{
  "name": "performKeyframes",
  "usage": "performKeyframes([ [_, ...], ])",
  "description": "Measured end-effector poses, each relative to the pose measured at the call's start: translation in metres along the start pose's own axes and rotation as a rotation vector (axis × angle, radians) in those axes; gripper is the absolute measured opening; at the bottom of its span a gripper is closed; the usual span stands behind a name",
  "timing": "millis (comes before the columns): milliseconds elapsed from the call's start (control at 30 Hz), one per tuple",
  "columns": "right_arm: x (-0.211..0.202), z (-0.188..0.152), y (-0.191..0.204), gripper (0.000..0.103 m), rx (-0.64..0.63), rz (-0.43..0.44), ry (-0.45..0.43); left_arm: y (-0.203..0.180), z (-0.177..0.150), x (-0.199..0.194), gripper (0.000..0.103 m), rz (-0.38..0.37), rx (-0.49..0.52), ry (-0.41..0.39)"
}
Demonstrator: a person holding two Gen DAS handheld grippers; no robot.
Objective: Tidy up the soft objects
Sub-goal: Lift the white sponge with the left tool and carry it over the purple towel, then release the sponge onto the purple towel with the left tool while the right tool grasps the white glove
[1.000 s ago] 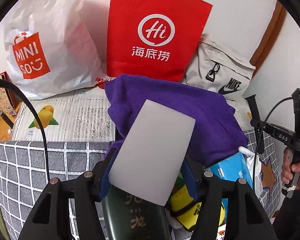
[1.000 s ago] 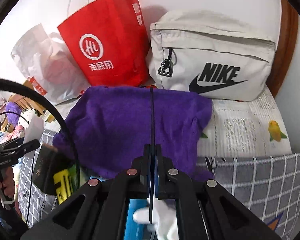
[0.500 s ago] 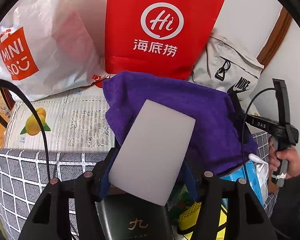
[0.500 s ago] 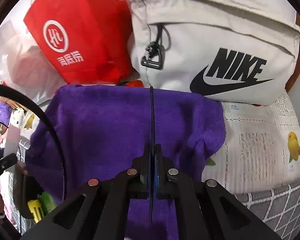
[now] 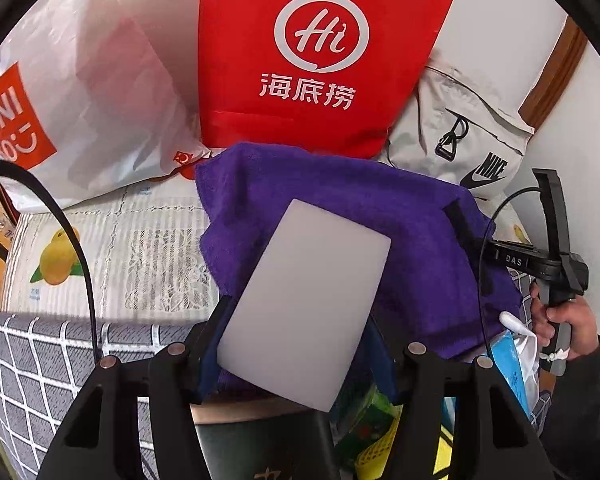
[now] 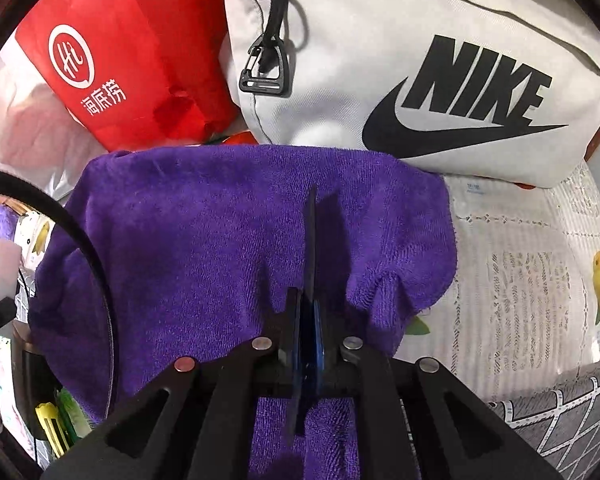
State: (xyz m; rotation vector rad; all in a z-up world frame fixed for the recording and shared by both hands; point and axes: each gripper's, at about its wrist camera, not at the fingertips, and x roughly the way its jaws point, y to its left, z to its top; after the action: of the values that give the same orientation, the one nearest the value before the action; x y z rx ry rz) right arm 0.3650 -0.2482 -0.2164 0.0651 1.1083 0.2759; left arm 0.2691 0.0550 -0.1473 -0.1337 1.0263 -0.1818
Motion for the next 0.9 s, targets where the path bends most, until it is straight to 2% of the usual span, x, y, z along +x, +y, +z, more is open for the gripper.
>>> performKeyframes([
  [67, 0.0, -0.001, 0.0, 0.012, -0.004, 0.003, 0.009, -0.001, 0.004, 0.004, 0.059, 0.004, 0.002, 0.005],
  [167, -0.006, -0.004, 0.001, 0.026, -0.012, 0.01, 0.012, -0.003, 0.008, 0.008, 0.059, 0.01, 0.01, 0.012],
  [233, -0.016, -0.007, 0.003, 0.028, -0.012, 0.009, 0.007, -0.002, 0.011, 0.012, 0.059, 0.015, 0.008, 0.018],
  [400, -0.059, -0.022, 0.014, 0.043, -0.026, 0.006, -0.056, 0.002, 0.025, 0.025, 0.06, 0.02, -0.01, 0.037],
  [467, -0.081, -0.033, 0.018, 0.045, -0.03, 0.016, -0.086, 0.003, 0.033, 0.032, 0.062, 0.022, -0.011, 0.049],
  [567, -0.11, -0.055, 0.021, 0.052, -0.044, 0.029, -0.12, 0.001, 0.046, 0.049, 0.062, 0.035, -0.011, 0.074],
  [700, -0.139, -0.086, 0.019, 0.052, -0.082, -0.015, -0.144, 0.006, 0.058, 0.065, 0.062, 0.032, -0.037, 0.097],
  [900, -0.151, -0.123, 0.009, 0.052, -0.027, -0.017, -0.127, 0.008, 0.069, 0.088, 0.062, 0.07, -0.045, 0.129],
])
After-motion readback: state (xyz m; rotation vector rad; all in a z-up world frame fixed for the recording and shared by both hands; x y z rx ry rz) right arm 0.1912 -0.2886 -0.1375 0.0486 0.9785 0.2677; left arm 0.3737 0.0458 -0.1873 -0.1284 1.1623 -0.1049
